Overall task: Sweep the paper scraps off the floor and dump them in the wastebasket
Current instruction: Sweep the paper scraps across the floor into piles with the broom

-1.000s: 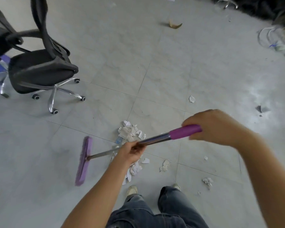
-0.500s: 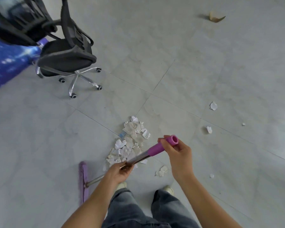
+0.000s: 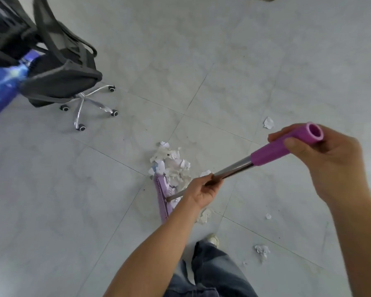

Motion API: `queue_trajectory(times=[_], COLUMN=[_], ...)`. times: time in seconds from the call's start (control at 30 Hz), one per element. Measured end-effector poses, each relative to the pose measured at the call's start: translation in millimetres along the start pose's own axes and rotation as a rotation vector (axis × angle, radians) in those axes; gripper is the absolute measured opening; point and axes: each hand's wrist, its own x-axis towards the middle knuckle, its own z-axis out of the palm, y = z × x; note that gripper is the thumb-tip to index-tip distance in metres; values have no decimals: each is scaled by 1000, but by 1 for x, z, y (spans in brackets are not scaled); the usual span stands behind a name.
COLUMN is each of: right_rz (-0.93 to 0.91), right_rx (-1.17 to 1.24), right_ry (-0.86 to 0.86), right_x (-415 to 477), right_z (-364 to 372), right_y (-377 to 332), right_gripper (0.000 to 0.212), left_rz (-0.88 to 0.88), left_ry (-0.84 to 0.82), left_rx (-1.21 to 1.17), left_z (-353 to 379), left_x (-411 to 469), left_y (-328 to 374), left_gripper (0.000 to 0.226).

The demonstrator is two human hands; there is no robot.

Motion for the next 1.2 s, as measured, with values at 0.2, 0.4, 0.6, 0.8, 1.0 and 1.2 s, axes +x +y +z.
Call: queue_trajectory(times=[0.2,0.4,0.6,0.8,1.0,1.2], right_rz=[-169,-102,250,473,461,341], right_rx=[13,29,173,279,209,97], right_ry=[-52,145,360,549,734,880], right_x=[19,11,-6,-20,-30,-58], right_z=[-22,30,156,260,228,175], right_y=[-30,-25,26,49,42,2], right_gripper=[28,13,4,21,17,14], left_rz=[-45,-34,-64,-77,-214,-336], left_ry=[-94,-19,163,316,186,19], left_rx=[77,266,506,662,785,773], left_z=[51,42,0,-33,-10,19], left_x=[-23,-21,13,57,69,60], left_y=[13,86,191,248,212,129], left_gripper=[17,18,21,26,22,26])
